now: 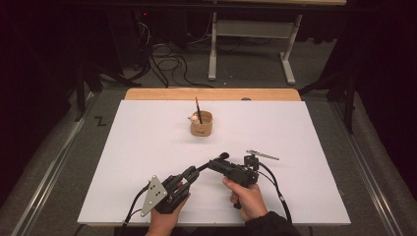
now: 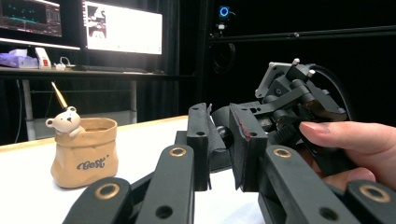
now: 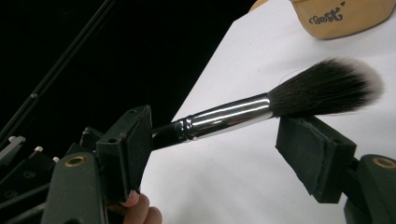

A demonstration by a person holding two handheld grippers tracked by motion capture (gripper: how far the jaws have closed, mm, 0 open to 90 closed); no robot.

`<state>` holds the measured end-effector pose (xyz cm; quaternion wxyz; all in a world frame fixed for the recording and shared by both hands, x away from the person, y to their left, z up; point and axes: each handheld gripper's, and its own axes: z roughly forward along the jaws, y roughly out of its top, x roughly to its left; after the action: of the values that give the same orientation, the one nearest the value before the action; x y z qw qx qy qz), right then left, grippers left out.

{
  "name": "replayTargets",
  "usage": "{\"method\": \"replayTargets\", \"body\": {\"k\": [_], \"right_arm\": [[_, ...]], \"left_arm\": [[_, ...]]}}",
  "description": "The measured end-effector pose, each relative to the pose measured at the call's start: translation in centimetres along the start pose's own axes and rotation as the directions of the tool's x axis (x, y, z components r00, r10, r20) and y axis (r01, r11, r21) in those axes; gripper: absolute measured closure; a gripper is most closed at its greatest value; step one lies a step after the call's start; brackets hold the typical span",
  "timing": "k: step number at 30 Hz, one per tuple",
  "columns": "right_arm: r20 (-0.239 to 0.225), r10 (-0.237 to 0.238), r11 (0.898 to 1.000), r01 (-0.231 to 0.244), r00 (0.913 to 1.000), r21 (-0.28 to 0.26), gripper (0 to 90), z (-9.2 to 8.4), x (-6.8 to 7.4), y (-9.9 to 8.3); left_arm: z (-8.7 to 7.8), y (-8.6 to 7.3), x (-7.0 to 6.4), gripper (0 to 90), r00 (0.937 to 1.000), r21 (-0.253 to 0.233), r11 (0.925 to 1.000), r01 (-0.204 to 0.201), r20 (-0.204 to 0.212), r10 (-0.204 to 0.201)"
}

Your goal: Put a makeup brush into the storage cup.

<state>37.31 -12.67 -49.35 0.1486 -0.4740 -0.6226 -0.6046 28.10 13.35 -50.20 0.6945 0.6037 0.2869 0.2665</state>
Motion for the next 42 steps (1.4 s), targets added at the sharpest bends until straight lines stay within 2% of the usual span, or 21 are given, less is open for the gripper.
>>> {"method": "replayTargets", "body": {"k": [8,20,25,31,33,34,35,36,38,40,42], "right_arm": [[-0.011,0.036,0.999,-0.036,0.9993,0.001,26.2,0.0,-0.2,0.1],[0.006,0.043,0.999,-0.043,0.9991,-0.004,28.3,-0.1,-0.3,0.3],[0.001,0.06,0.998,-0.059,0.9982,-0.034,38.4,-0.5,-0.7,0.3],[-0.009,0.049,0.996,-0.05,0.9987,-0.07,49.0,-1.0,-0.5,0.4],[-0.016,0.044,0.996,-0.045,0.9989,-0.074,53.4,-1.1,-0.4,0.5],[-0.022,0.045,0.996,-0.046,0.9988,-0.078,59.8,-1.2,-0.3,0.5],[-0.014,0.027,0.996,-0.028,0.9996,-0.088,76.4,-1.4,-0.2,0.5],[0.02,-0.015,0.993,0.017,0.9997,-0.113,78.0,-1.6,0.0,0.5],[0.011,-0.029,0.993,0.03,0.9995,-0.112,78.7,-1.8,0.0,0.6],[0.038,-0.06,0.99,0.064,0.9975,-0.123,78.7,-2.1,0.2,0.8],[0.043,-0.067,0.989,0.072,0.9968,-0.133,78.7,-2.1,0.3,0.9]], "left_arm": [[0.1,-0.2,-0.2,79.4,0.9999,0.007,1.0,0.0,0.016,0.0],[0.3,-0.2,-0.5,79.3,0.9987,0.021,0.9998,-0.004,0.05,0.003],[0.4,-0.3,-0.4,79.2,0.9985,0.033,0.9994,-0.001,0.054,-0.001],[0.6,-0.3,-0.5,79.1,0.9984,0.05,0.9987,-0.002,0.056,0.0],[0.6,-0.3,-0.5,78.8,0.9981,0.078,0.9969,-0.008,0.062,0.003],[0.7,-0.4,-0.4,78.3,0.9976,0.097,0.9953,-0.007,0.07,0.0],[0.6,-0.4,-0.4,74.6,0.9973,0.093,0.9957,-0.002,0.074,-0.004],[0.6,-0.4,-0.3,69.2,0.9974,0.101,0.9948,0.006,0.071,-0.013],[0.7,-0.4,-0.1,56.9,0.9975,0.121,0.9925,0.018,0.065,-0.027],[0.7,-0.4,0.0,52.9,0.9977,0.134,0.9908,0.02,0.062,-0.029],[0.8,-0.5,0.0,49.4,0.9978,0.149,0.9884,0.029,0.055,-0.037]]}}
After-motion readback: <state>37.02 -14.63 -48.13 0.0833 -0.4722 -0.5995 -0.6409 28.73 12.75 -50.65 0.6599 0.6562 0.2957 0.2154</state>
